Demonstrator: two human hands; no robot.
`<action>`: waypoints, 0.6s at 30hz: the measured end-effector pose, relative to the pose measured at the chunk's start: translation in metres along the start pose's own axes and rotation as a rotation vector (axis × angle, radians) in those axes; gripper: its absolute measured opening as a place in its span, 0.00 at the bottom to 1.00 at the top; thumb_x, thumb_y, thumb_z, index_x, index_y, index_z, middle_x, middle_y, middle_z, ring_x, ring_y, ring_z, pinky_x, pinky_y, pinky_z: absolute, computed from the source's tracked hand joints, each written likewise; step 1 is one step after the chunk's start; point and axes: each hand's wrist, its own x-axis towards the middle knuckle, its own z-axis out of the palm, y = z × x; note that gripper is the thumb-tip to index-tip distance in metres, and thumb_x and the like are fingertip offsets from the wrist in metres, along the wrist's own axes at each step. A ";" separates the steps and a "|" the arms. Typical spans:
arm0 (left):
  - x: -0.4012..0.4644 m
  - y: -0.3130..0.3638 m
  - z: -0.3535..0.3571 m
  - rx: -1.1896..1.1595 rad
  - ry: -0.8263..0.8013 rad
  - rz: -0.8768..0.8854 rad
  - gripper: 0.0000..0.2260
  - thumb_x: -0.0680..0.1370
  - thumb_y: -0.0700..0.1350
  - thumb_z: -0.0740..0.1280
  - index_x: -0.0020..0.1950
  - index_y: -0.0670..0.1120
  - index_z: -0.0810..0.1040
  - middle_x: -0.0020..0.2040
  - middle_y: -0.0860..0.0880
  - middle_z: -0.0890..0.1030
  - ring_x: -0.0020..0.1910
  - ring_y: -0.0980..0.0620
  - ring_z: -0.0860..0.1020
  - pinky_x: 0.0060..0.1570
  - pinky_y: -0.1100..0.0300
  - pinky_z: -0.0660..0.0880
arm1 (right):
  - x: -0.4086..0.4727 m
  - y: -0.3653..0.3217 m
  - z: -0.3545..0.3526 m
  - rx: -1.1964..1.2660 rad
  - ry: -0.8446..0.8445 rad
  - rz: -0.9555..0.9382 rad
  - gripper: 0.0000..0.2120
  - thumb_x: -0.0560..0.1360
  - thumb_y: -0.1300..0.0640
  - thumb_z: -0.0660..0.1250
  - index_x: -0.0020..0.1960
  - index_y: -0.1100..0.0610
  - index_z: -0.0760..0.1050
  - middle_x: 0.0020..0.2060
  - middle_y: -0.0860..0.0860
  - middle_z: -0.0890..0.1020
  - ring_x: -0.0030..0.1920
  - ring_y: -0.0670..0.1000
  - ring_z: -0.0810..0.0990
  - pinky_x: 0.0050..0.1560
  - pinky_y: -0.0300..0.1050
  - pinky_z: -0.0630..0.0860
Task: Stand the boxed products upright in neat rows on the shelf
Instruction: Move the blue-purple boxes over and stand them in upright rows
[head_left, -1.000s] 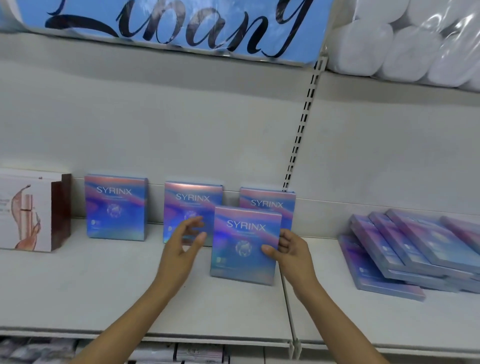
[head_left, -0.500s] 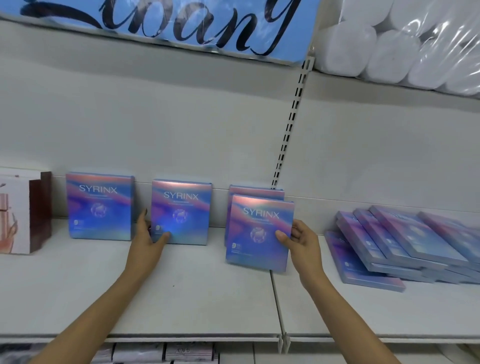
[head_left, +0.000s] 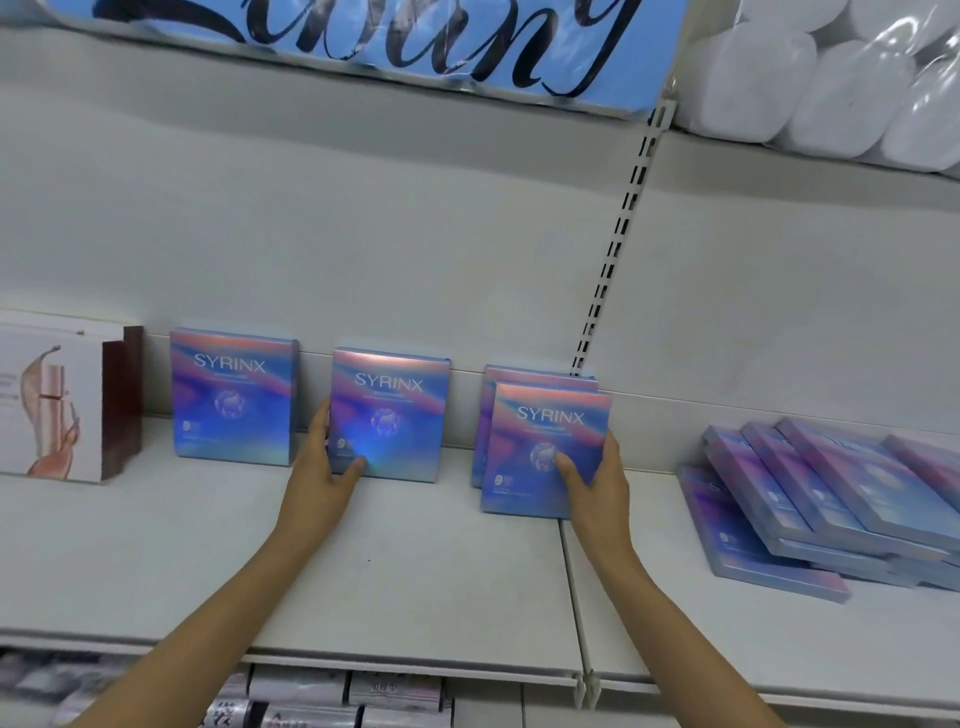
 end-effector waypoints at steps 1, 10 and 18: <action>0.000 0.000 0.000 0.001 -0.002 0.004 0.37 0.78 0.39 0.71 0.81 0.57 0.56 0.74 0.55 0.70 0.72 0.52 0.71 0.66 0.50 0.74 | -0.001 0.001 0.004 0.043 -0.012 0.024 0.22 0.79 0.55 0.69 0.70 0.52 0.66 0.59 0.45 0.78 0.56 0.38 0.80 0.45 0.32 0.79; -0.001 0.003 -0.001 0.008 0.005 0.011 0.36 0.79 0.40 0.71 0.79 0.61 0.57 0.72 0.60 0.70 0.69 0.56 0.71 0.61 0.56 0.73 | -0.003 0.003 0.022 0.129 0.018 0.087 0.24 0.79 0.53 0.68 0.71 0.52 0.64 0.59 0.46 0.78 0.58 0.45 0.82 0.42 0.38 0.82; -0.009 0.013 -0.008 0.016 0.198 0.157 0.22 0.80 0.44 0.70 0.72 0.54 0.70 0.68 0.50 0.73 0.64 0.50 0.75 0.64 0.49 0.76 | 0.000 -0.005 0.001 -0.023 -0.095 0.029 0.18 0.79 0.56 0.67 0.67 0.53 0.67 0.57 0.45 0.79 0.55 0.37 0.81 0.42 0.32 0.79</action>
